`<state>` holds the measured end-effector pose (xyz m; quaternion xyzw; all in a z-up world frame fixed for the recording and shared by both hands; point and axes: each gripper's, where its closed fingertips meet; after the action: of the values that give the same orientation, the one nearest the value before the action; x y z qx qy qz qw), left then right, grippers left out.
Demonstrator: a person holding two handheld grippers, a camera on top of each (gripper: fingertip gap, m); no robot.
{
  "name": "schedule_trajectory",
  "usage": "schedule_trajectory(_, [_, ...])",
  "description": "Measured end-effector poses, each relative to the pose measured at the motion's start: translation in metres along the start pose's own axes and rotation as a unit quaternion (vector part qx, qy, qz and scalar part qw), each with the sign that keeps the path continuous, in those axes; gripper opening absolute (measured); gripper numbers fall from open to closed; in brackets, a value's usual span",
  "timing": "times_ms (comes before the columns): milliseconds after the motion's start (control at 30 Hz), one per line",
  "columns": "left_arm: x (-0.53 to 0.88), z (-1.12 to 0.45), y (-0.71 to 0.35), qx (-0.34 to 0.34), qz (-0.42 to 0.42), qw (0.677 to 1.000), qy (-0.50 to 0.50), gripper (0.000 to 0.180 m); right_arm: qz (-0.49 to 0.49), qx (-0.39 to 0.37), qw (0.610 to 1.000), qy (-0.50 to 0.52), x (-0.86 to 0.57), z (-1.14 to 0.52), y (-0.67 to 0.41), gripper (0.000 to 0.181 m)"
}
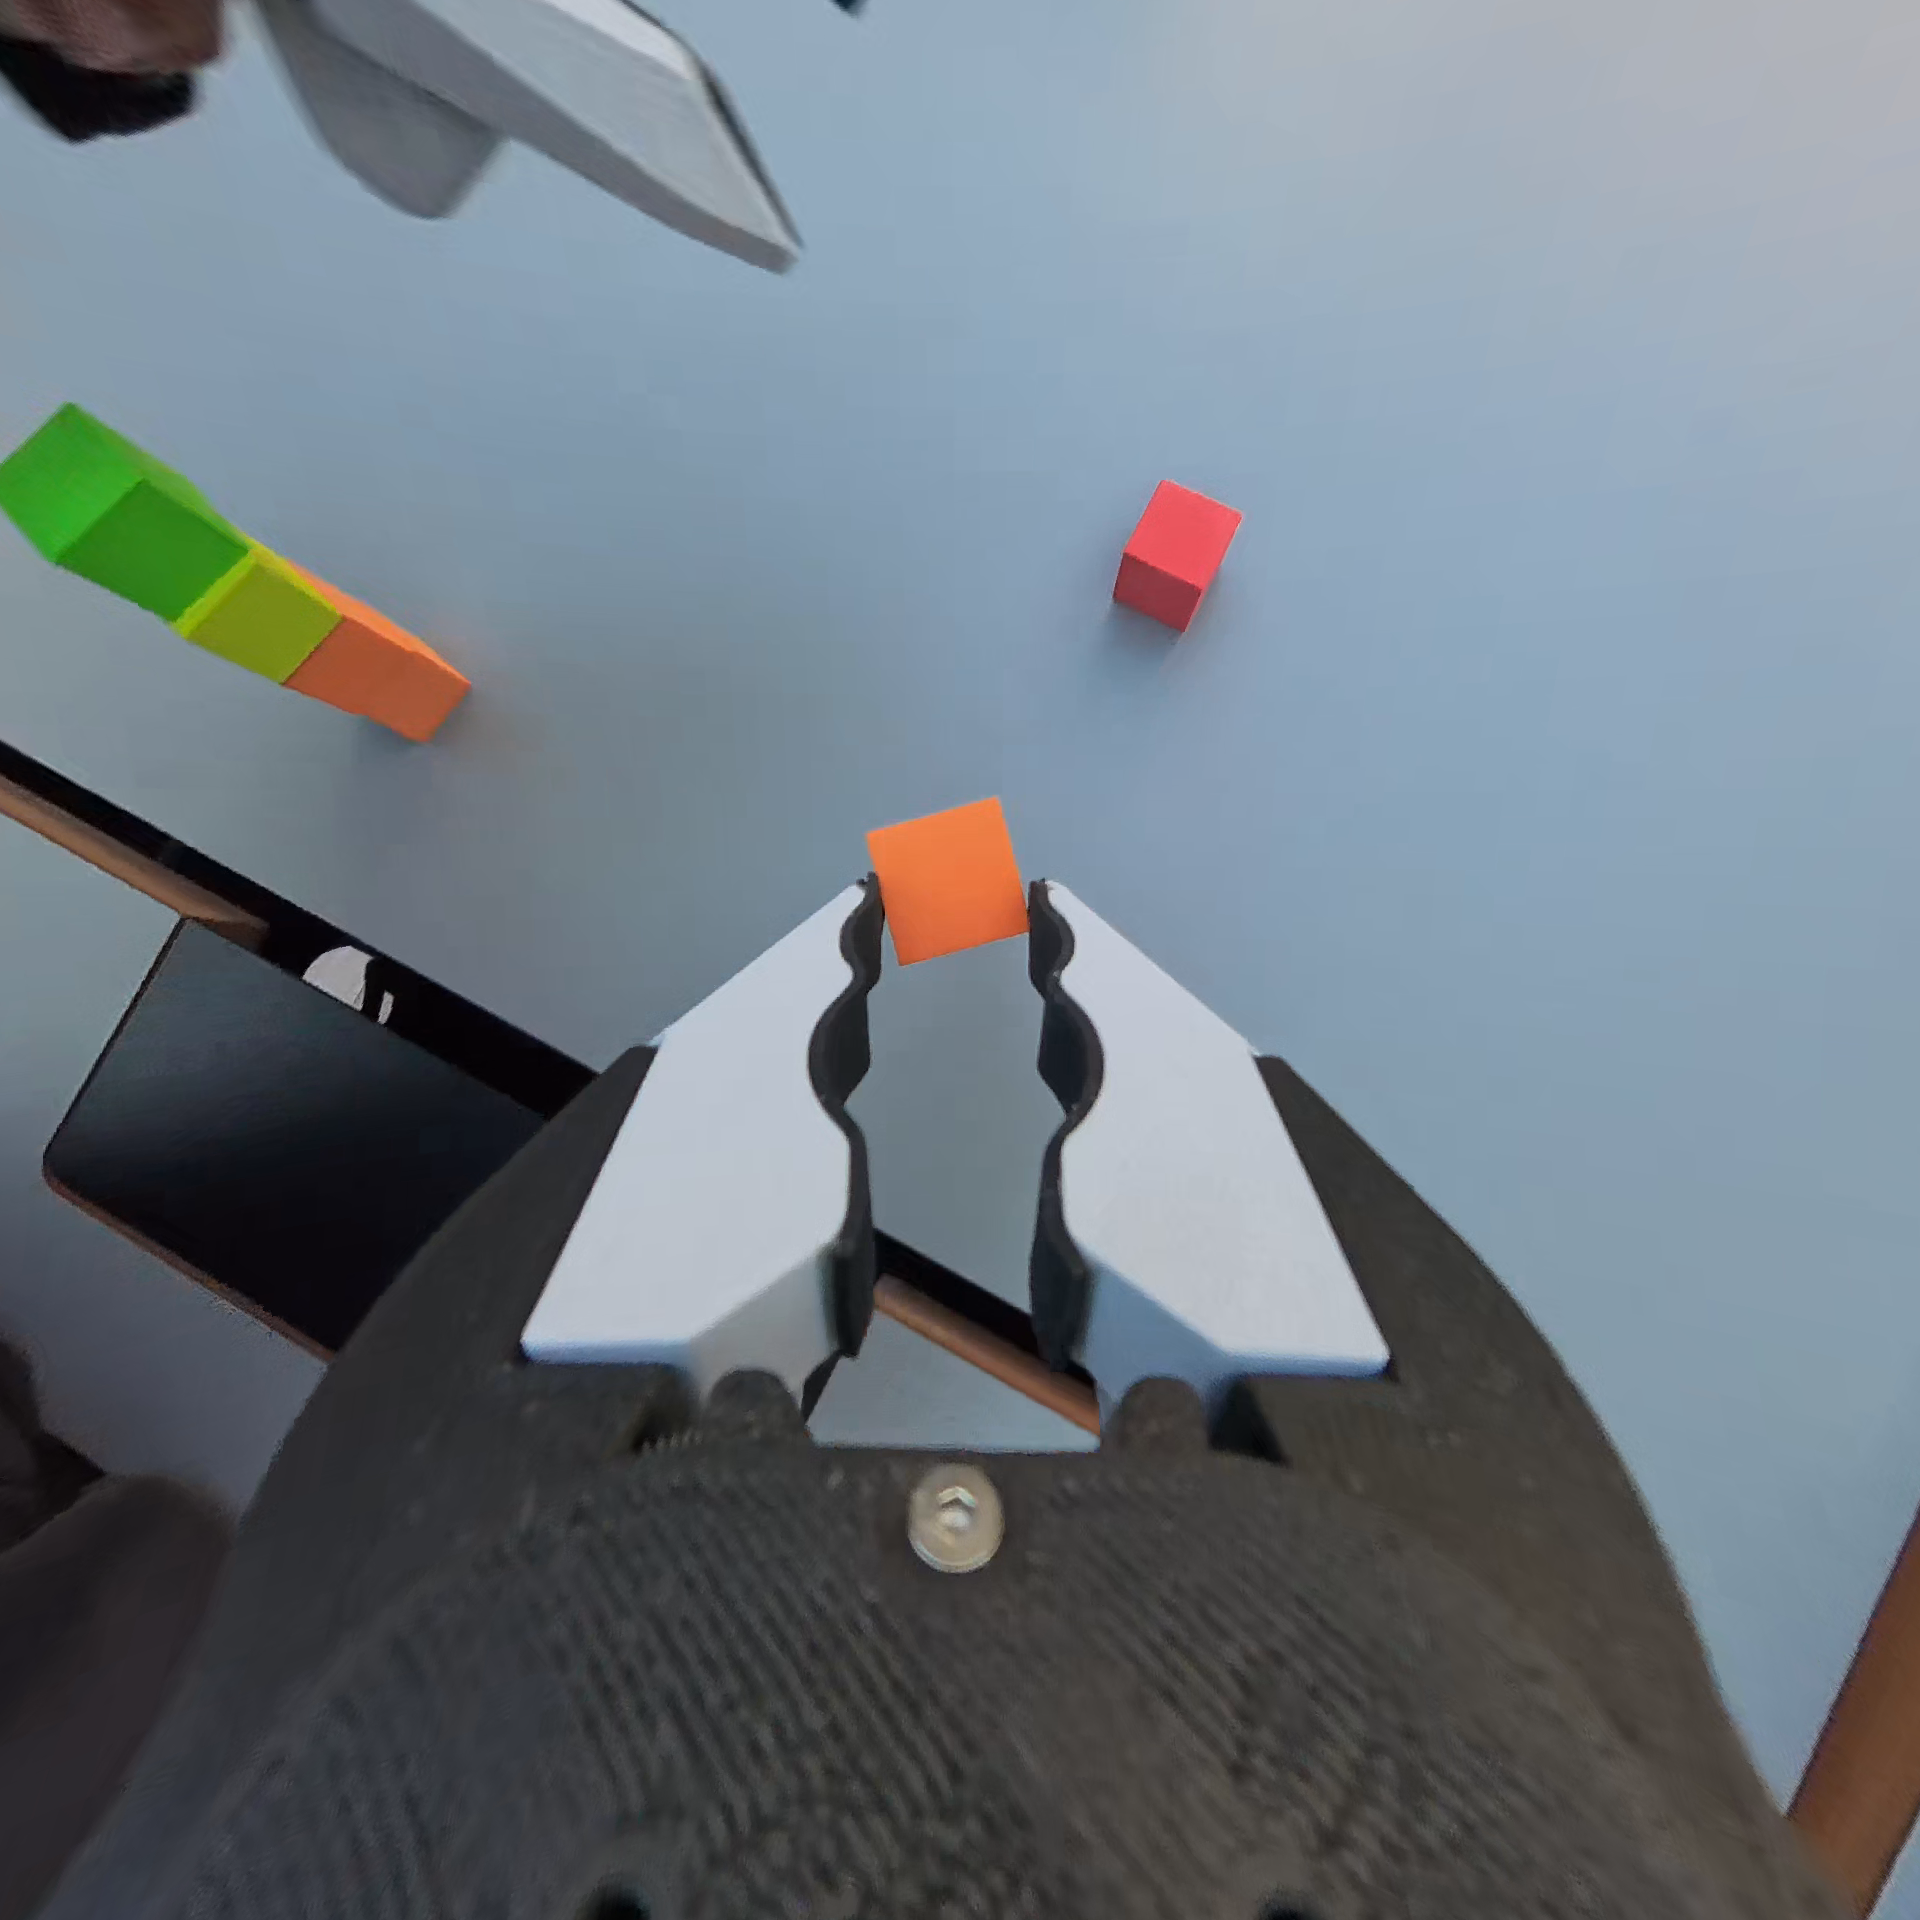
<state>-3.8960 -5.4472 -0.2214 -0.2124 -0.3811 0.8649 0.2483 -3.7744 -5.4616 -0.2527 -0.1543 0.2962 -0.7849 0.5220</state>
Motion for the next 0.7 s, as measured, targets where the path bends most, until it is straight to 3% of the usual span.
schedule_trajectory(167, [0.021,-0.091,0.017,0.137,-0.063,0.987,0.052,0.047,-0.033,-0.004,0.999,-0.015,0.009,0.018,0.025,0.027])
schedule_trajectory(300, [0.029,-0.131,0.04,0.185,-0.056,0.979,0.061,0.044,-0.049,-0.001,0.999,-0.02,0.002,0.02,0.036,0.027])
schedule_trajectory(367, [0.023,-0.133,0.041,0.18,-0.043,0.98,0.078,0.024,-0.053,-0.004,0.998,-0.021,-0.004,0.021,0.037,0.027])
schedule_trajectory(500, [0.014,-0.095,0.021,0.112,-0.001,0.991,0.075,0.024,-0.049,-0.012,0.998,-0.032,-0.007,0.019,0.027,0.027])
schedule_trajectory(600, [0.017,-0.026,0.011,0.05,0.024,0.998,0.016,0.024,-0.018,-0.017,0.998,-0.051,0.006,0.015,0.013,0.027])
schedule_trajectory(700, [0.007,0.059,0.027,0.034,0.019,0.996,-0.075,0.024,0.034,-0.026,0.996,-0.084,0.038,0.009,-0.009,0.027])
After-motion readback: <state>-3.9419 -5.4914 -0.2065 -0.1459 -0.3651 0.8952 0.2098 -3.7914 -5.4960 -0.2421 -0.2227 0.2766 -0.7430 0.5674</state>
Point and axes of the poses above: each gripper's, where its closed fingertips meet, z back along the fingers, y out of its underside, x = y × z across the jaws, and after that the axes turned 10 degrees about y, right-handed
